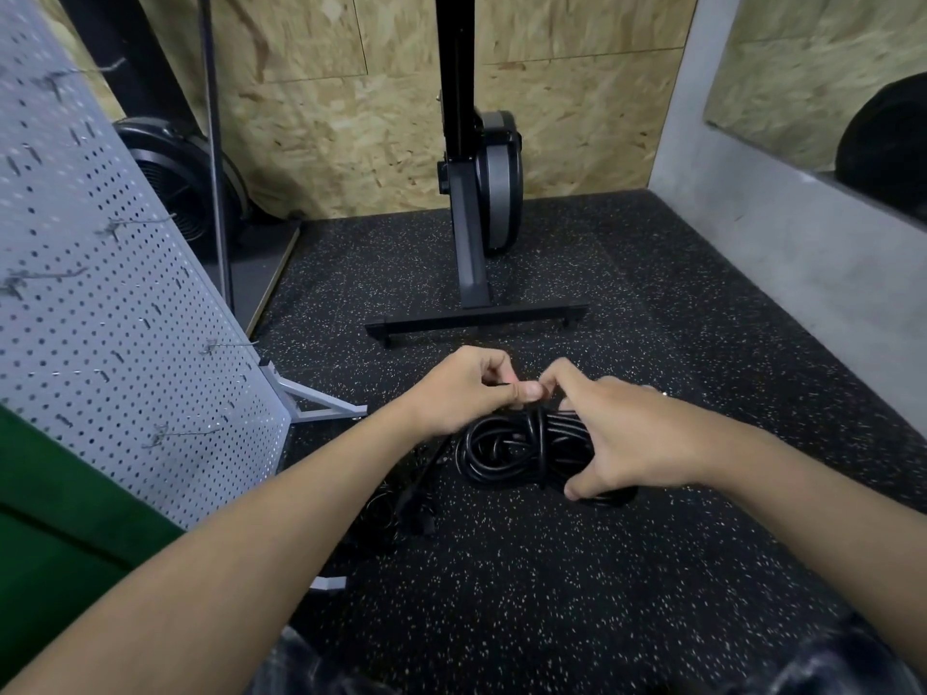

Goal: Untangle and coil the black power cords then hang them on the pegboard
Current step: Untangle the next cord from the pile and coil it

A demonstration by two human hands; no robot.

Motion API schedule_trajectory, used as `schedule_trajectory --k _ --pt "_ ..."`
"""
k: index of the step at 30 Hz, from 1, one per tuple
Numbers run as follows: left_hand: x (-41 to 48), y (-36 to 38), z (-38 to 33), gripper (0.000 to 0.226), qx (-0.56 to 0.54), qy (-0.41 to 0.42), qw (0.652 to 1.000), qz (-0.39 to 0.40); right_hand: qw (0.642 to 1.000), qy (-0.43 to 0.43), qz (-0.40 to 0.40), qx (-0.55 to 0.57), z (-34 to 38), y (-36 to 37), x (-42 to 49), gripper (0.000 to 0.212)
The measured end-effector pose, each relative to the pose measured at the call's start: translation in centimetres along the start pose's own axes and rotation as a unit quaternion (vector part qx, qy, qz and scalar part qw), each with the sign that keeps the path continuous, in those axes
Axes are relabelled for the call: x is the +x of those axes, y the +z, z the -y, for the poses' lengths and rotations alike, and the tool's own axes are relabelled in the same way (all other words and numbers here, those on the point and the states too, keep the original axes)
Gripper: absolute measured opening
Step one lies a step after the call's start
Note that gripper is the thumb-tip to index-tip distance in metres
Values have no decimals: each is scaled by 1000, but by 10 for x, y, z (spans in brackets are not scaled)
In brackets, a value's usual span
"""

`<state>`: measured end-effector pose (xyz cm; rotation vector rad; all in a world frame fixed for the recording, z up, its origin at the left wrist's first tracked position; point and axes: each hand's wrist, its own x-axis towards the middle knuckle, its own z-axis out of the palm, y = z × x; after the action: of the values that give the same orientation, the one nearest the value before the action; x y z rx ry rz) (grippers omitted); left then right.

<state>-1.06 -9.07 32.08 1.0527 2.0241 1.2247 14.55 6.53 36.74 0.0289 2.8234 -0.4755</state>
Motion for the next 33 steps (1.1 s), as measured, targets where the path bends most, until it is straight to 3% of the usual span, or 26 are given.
schedule_trajectory --k 3,7,11,18,22,24,26,29,33 --pt "-1 -1 -1 40 -35 -17 999 -11 999 -20 -30 -8 0 -1 -2 82" --pt "0 -6 -2 31 -115 -23 993 -14 988 -78 -120 -53 -2 -1 0 85" --pt "-1 -9 5 42 -204 -38 978 32 981 -112 -156 -20 0 -2 1 85" --pt "-16 -5 -5 7 -297 13 945 135 965 -151 -207 58 -1 1 4 75" --pt "-9 7 3 41 -355 -81 925 113 953 -143 -245 106 -8 -2 7 73" --pt "-5 16 9 42 -347 -103 927 98 943 -122 -273 146 -14 -5 9 71" --pt "-2 21 12 41 -289 -93 949 78 937 -84 -312 136 -23 -10 10 66" --pt "-3 28 3 38 -70 -50 996 -5 946 -2 -320 46 -38 -11 16 65" --pt "-2 45 -8 30 242 -2 970 -16 961 52 -269 -35 -49 3 30 69"
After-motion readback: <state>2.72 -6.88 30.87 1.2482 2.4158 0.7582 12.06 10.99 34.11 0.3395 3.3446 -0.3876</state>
